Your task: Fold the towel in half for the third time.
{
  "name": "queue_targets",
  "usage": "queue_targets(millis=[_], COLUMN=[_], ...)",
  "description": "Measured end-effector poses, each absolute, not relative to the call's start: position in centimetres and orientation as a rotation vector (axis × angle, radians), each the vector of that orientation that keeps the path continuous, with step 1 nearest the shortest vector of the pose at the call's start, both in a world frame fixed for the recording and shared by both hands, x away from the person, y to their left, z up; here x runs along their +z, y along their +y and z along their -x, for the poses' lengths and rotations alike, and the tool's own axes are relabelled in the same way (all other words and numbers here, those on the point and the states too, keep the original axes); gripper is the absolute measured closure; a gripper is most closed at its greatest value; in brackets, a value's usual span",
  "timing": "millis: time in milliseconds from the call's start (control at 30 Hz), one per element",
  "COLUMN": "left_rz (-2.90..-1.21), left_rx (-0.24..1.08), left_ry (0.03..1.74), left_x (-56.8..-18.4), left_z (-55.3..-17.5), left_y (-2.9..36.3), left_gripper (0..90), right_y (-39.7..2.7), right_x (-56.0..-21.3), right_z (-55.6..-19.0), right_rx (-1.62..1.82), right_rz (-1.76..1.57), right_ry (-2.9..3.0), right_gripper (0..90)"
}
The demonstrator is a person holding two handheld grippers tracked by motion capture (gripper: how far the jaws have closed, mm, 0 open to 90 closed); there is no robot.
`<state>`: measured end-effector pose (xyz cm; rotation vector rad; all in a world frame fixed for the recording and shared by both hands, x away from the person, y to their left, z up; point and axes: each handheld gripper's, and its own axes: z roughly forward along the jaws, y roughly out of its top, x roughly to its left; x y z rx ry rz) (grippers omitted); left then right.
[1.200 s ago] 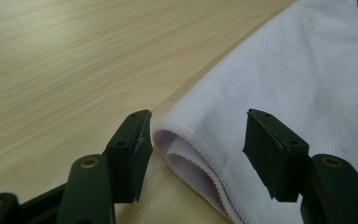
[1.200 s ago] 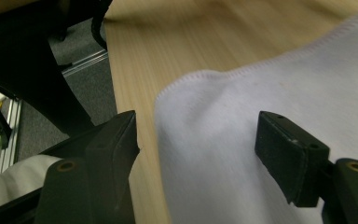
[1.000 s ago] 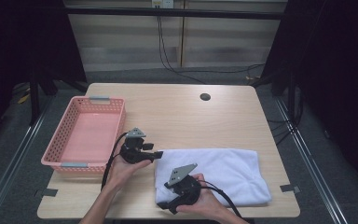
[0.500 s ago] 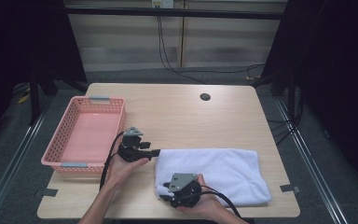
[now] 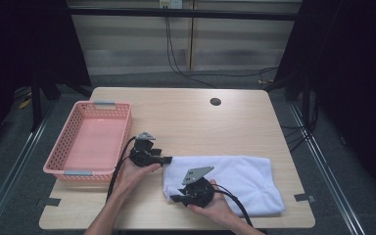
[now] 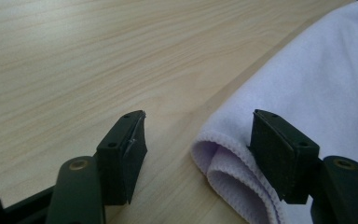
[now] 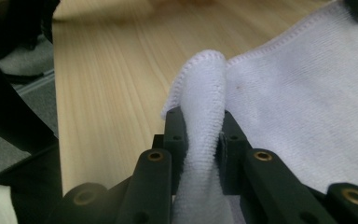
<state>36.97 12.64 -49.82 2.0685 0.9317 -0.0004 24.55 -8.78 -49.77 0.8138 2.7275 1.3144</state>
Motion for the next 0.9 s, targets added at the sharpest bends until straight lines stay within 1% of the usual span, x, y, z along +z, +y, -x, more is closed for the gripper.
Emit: queue_targets(millis=[133,233,433,500,600,633,767,900], left_rz=[-2.068,-2.088,-2.093,-2.105,-2.088,-2.082,-2.015,-1.975], left_rx=[-0.019,-0.016,-0.049,-0.047,-0.064,-0.072,-0.137,-0.127], left_ry=[0.928,0.922,0.883,0.859,0.855,0.859,0.877,0.865], left_x=[-50.1,-50.3,-50.4,-50.5,-50.4,-50.4,-50.2,-48.9], left_z=[-36.9,-36.9,-36.8,-36.6,-36.5,-36.5,-36.9,-36.9], left_y=[12.5,12.2,11.8,11.6,11.3,11.4,12.0,12.3], left_gripper=[36.6,38.7,48.7,58.4,77.3,79.8,81.7,82.1], right_y=[-9.0,-9.2,-9.4,-9.5,-9.4,-9.4,-9.6,-9.7], right_x=[-49.5,-49.1,-48.4,-48.5,-48.5,-48.5,-48.0,-47.4], right_z=[-24.8,-24.9,-24.9,-24.9,-24.8,-24.8,-24.9,-24.8], right_rx=[1.354,1.372,1.381,1.383,1.375,1.375,1.395,1.403], right_rz=[-0.827,-0.833,-0.821,-0.827,-0.827,-0.819,-0.825,-0.804], right_ry=[2.722,2.715,2.7,2.701,2.708,2.706,2.698,2.693], right_gripper=[77.9,77.9,77.9,77.9,77.9,77.9,78.0,78.0])
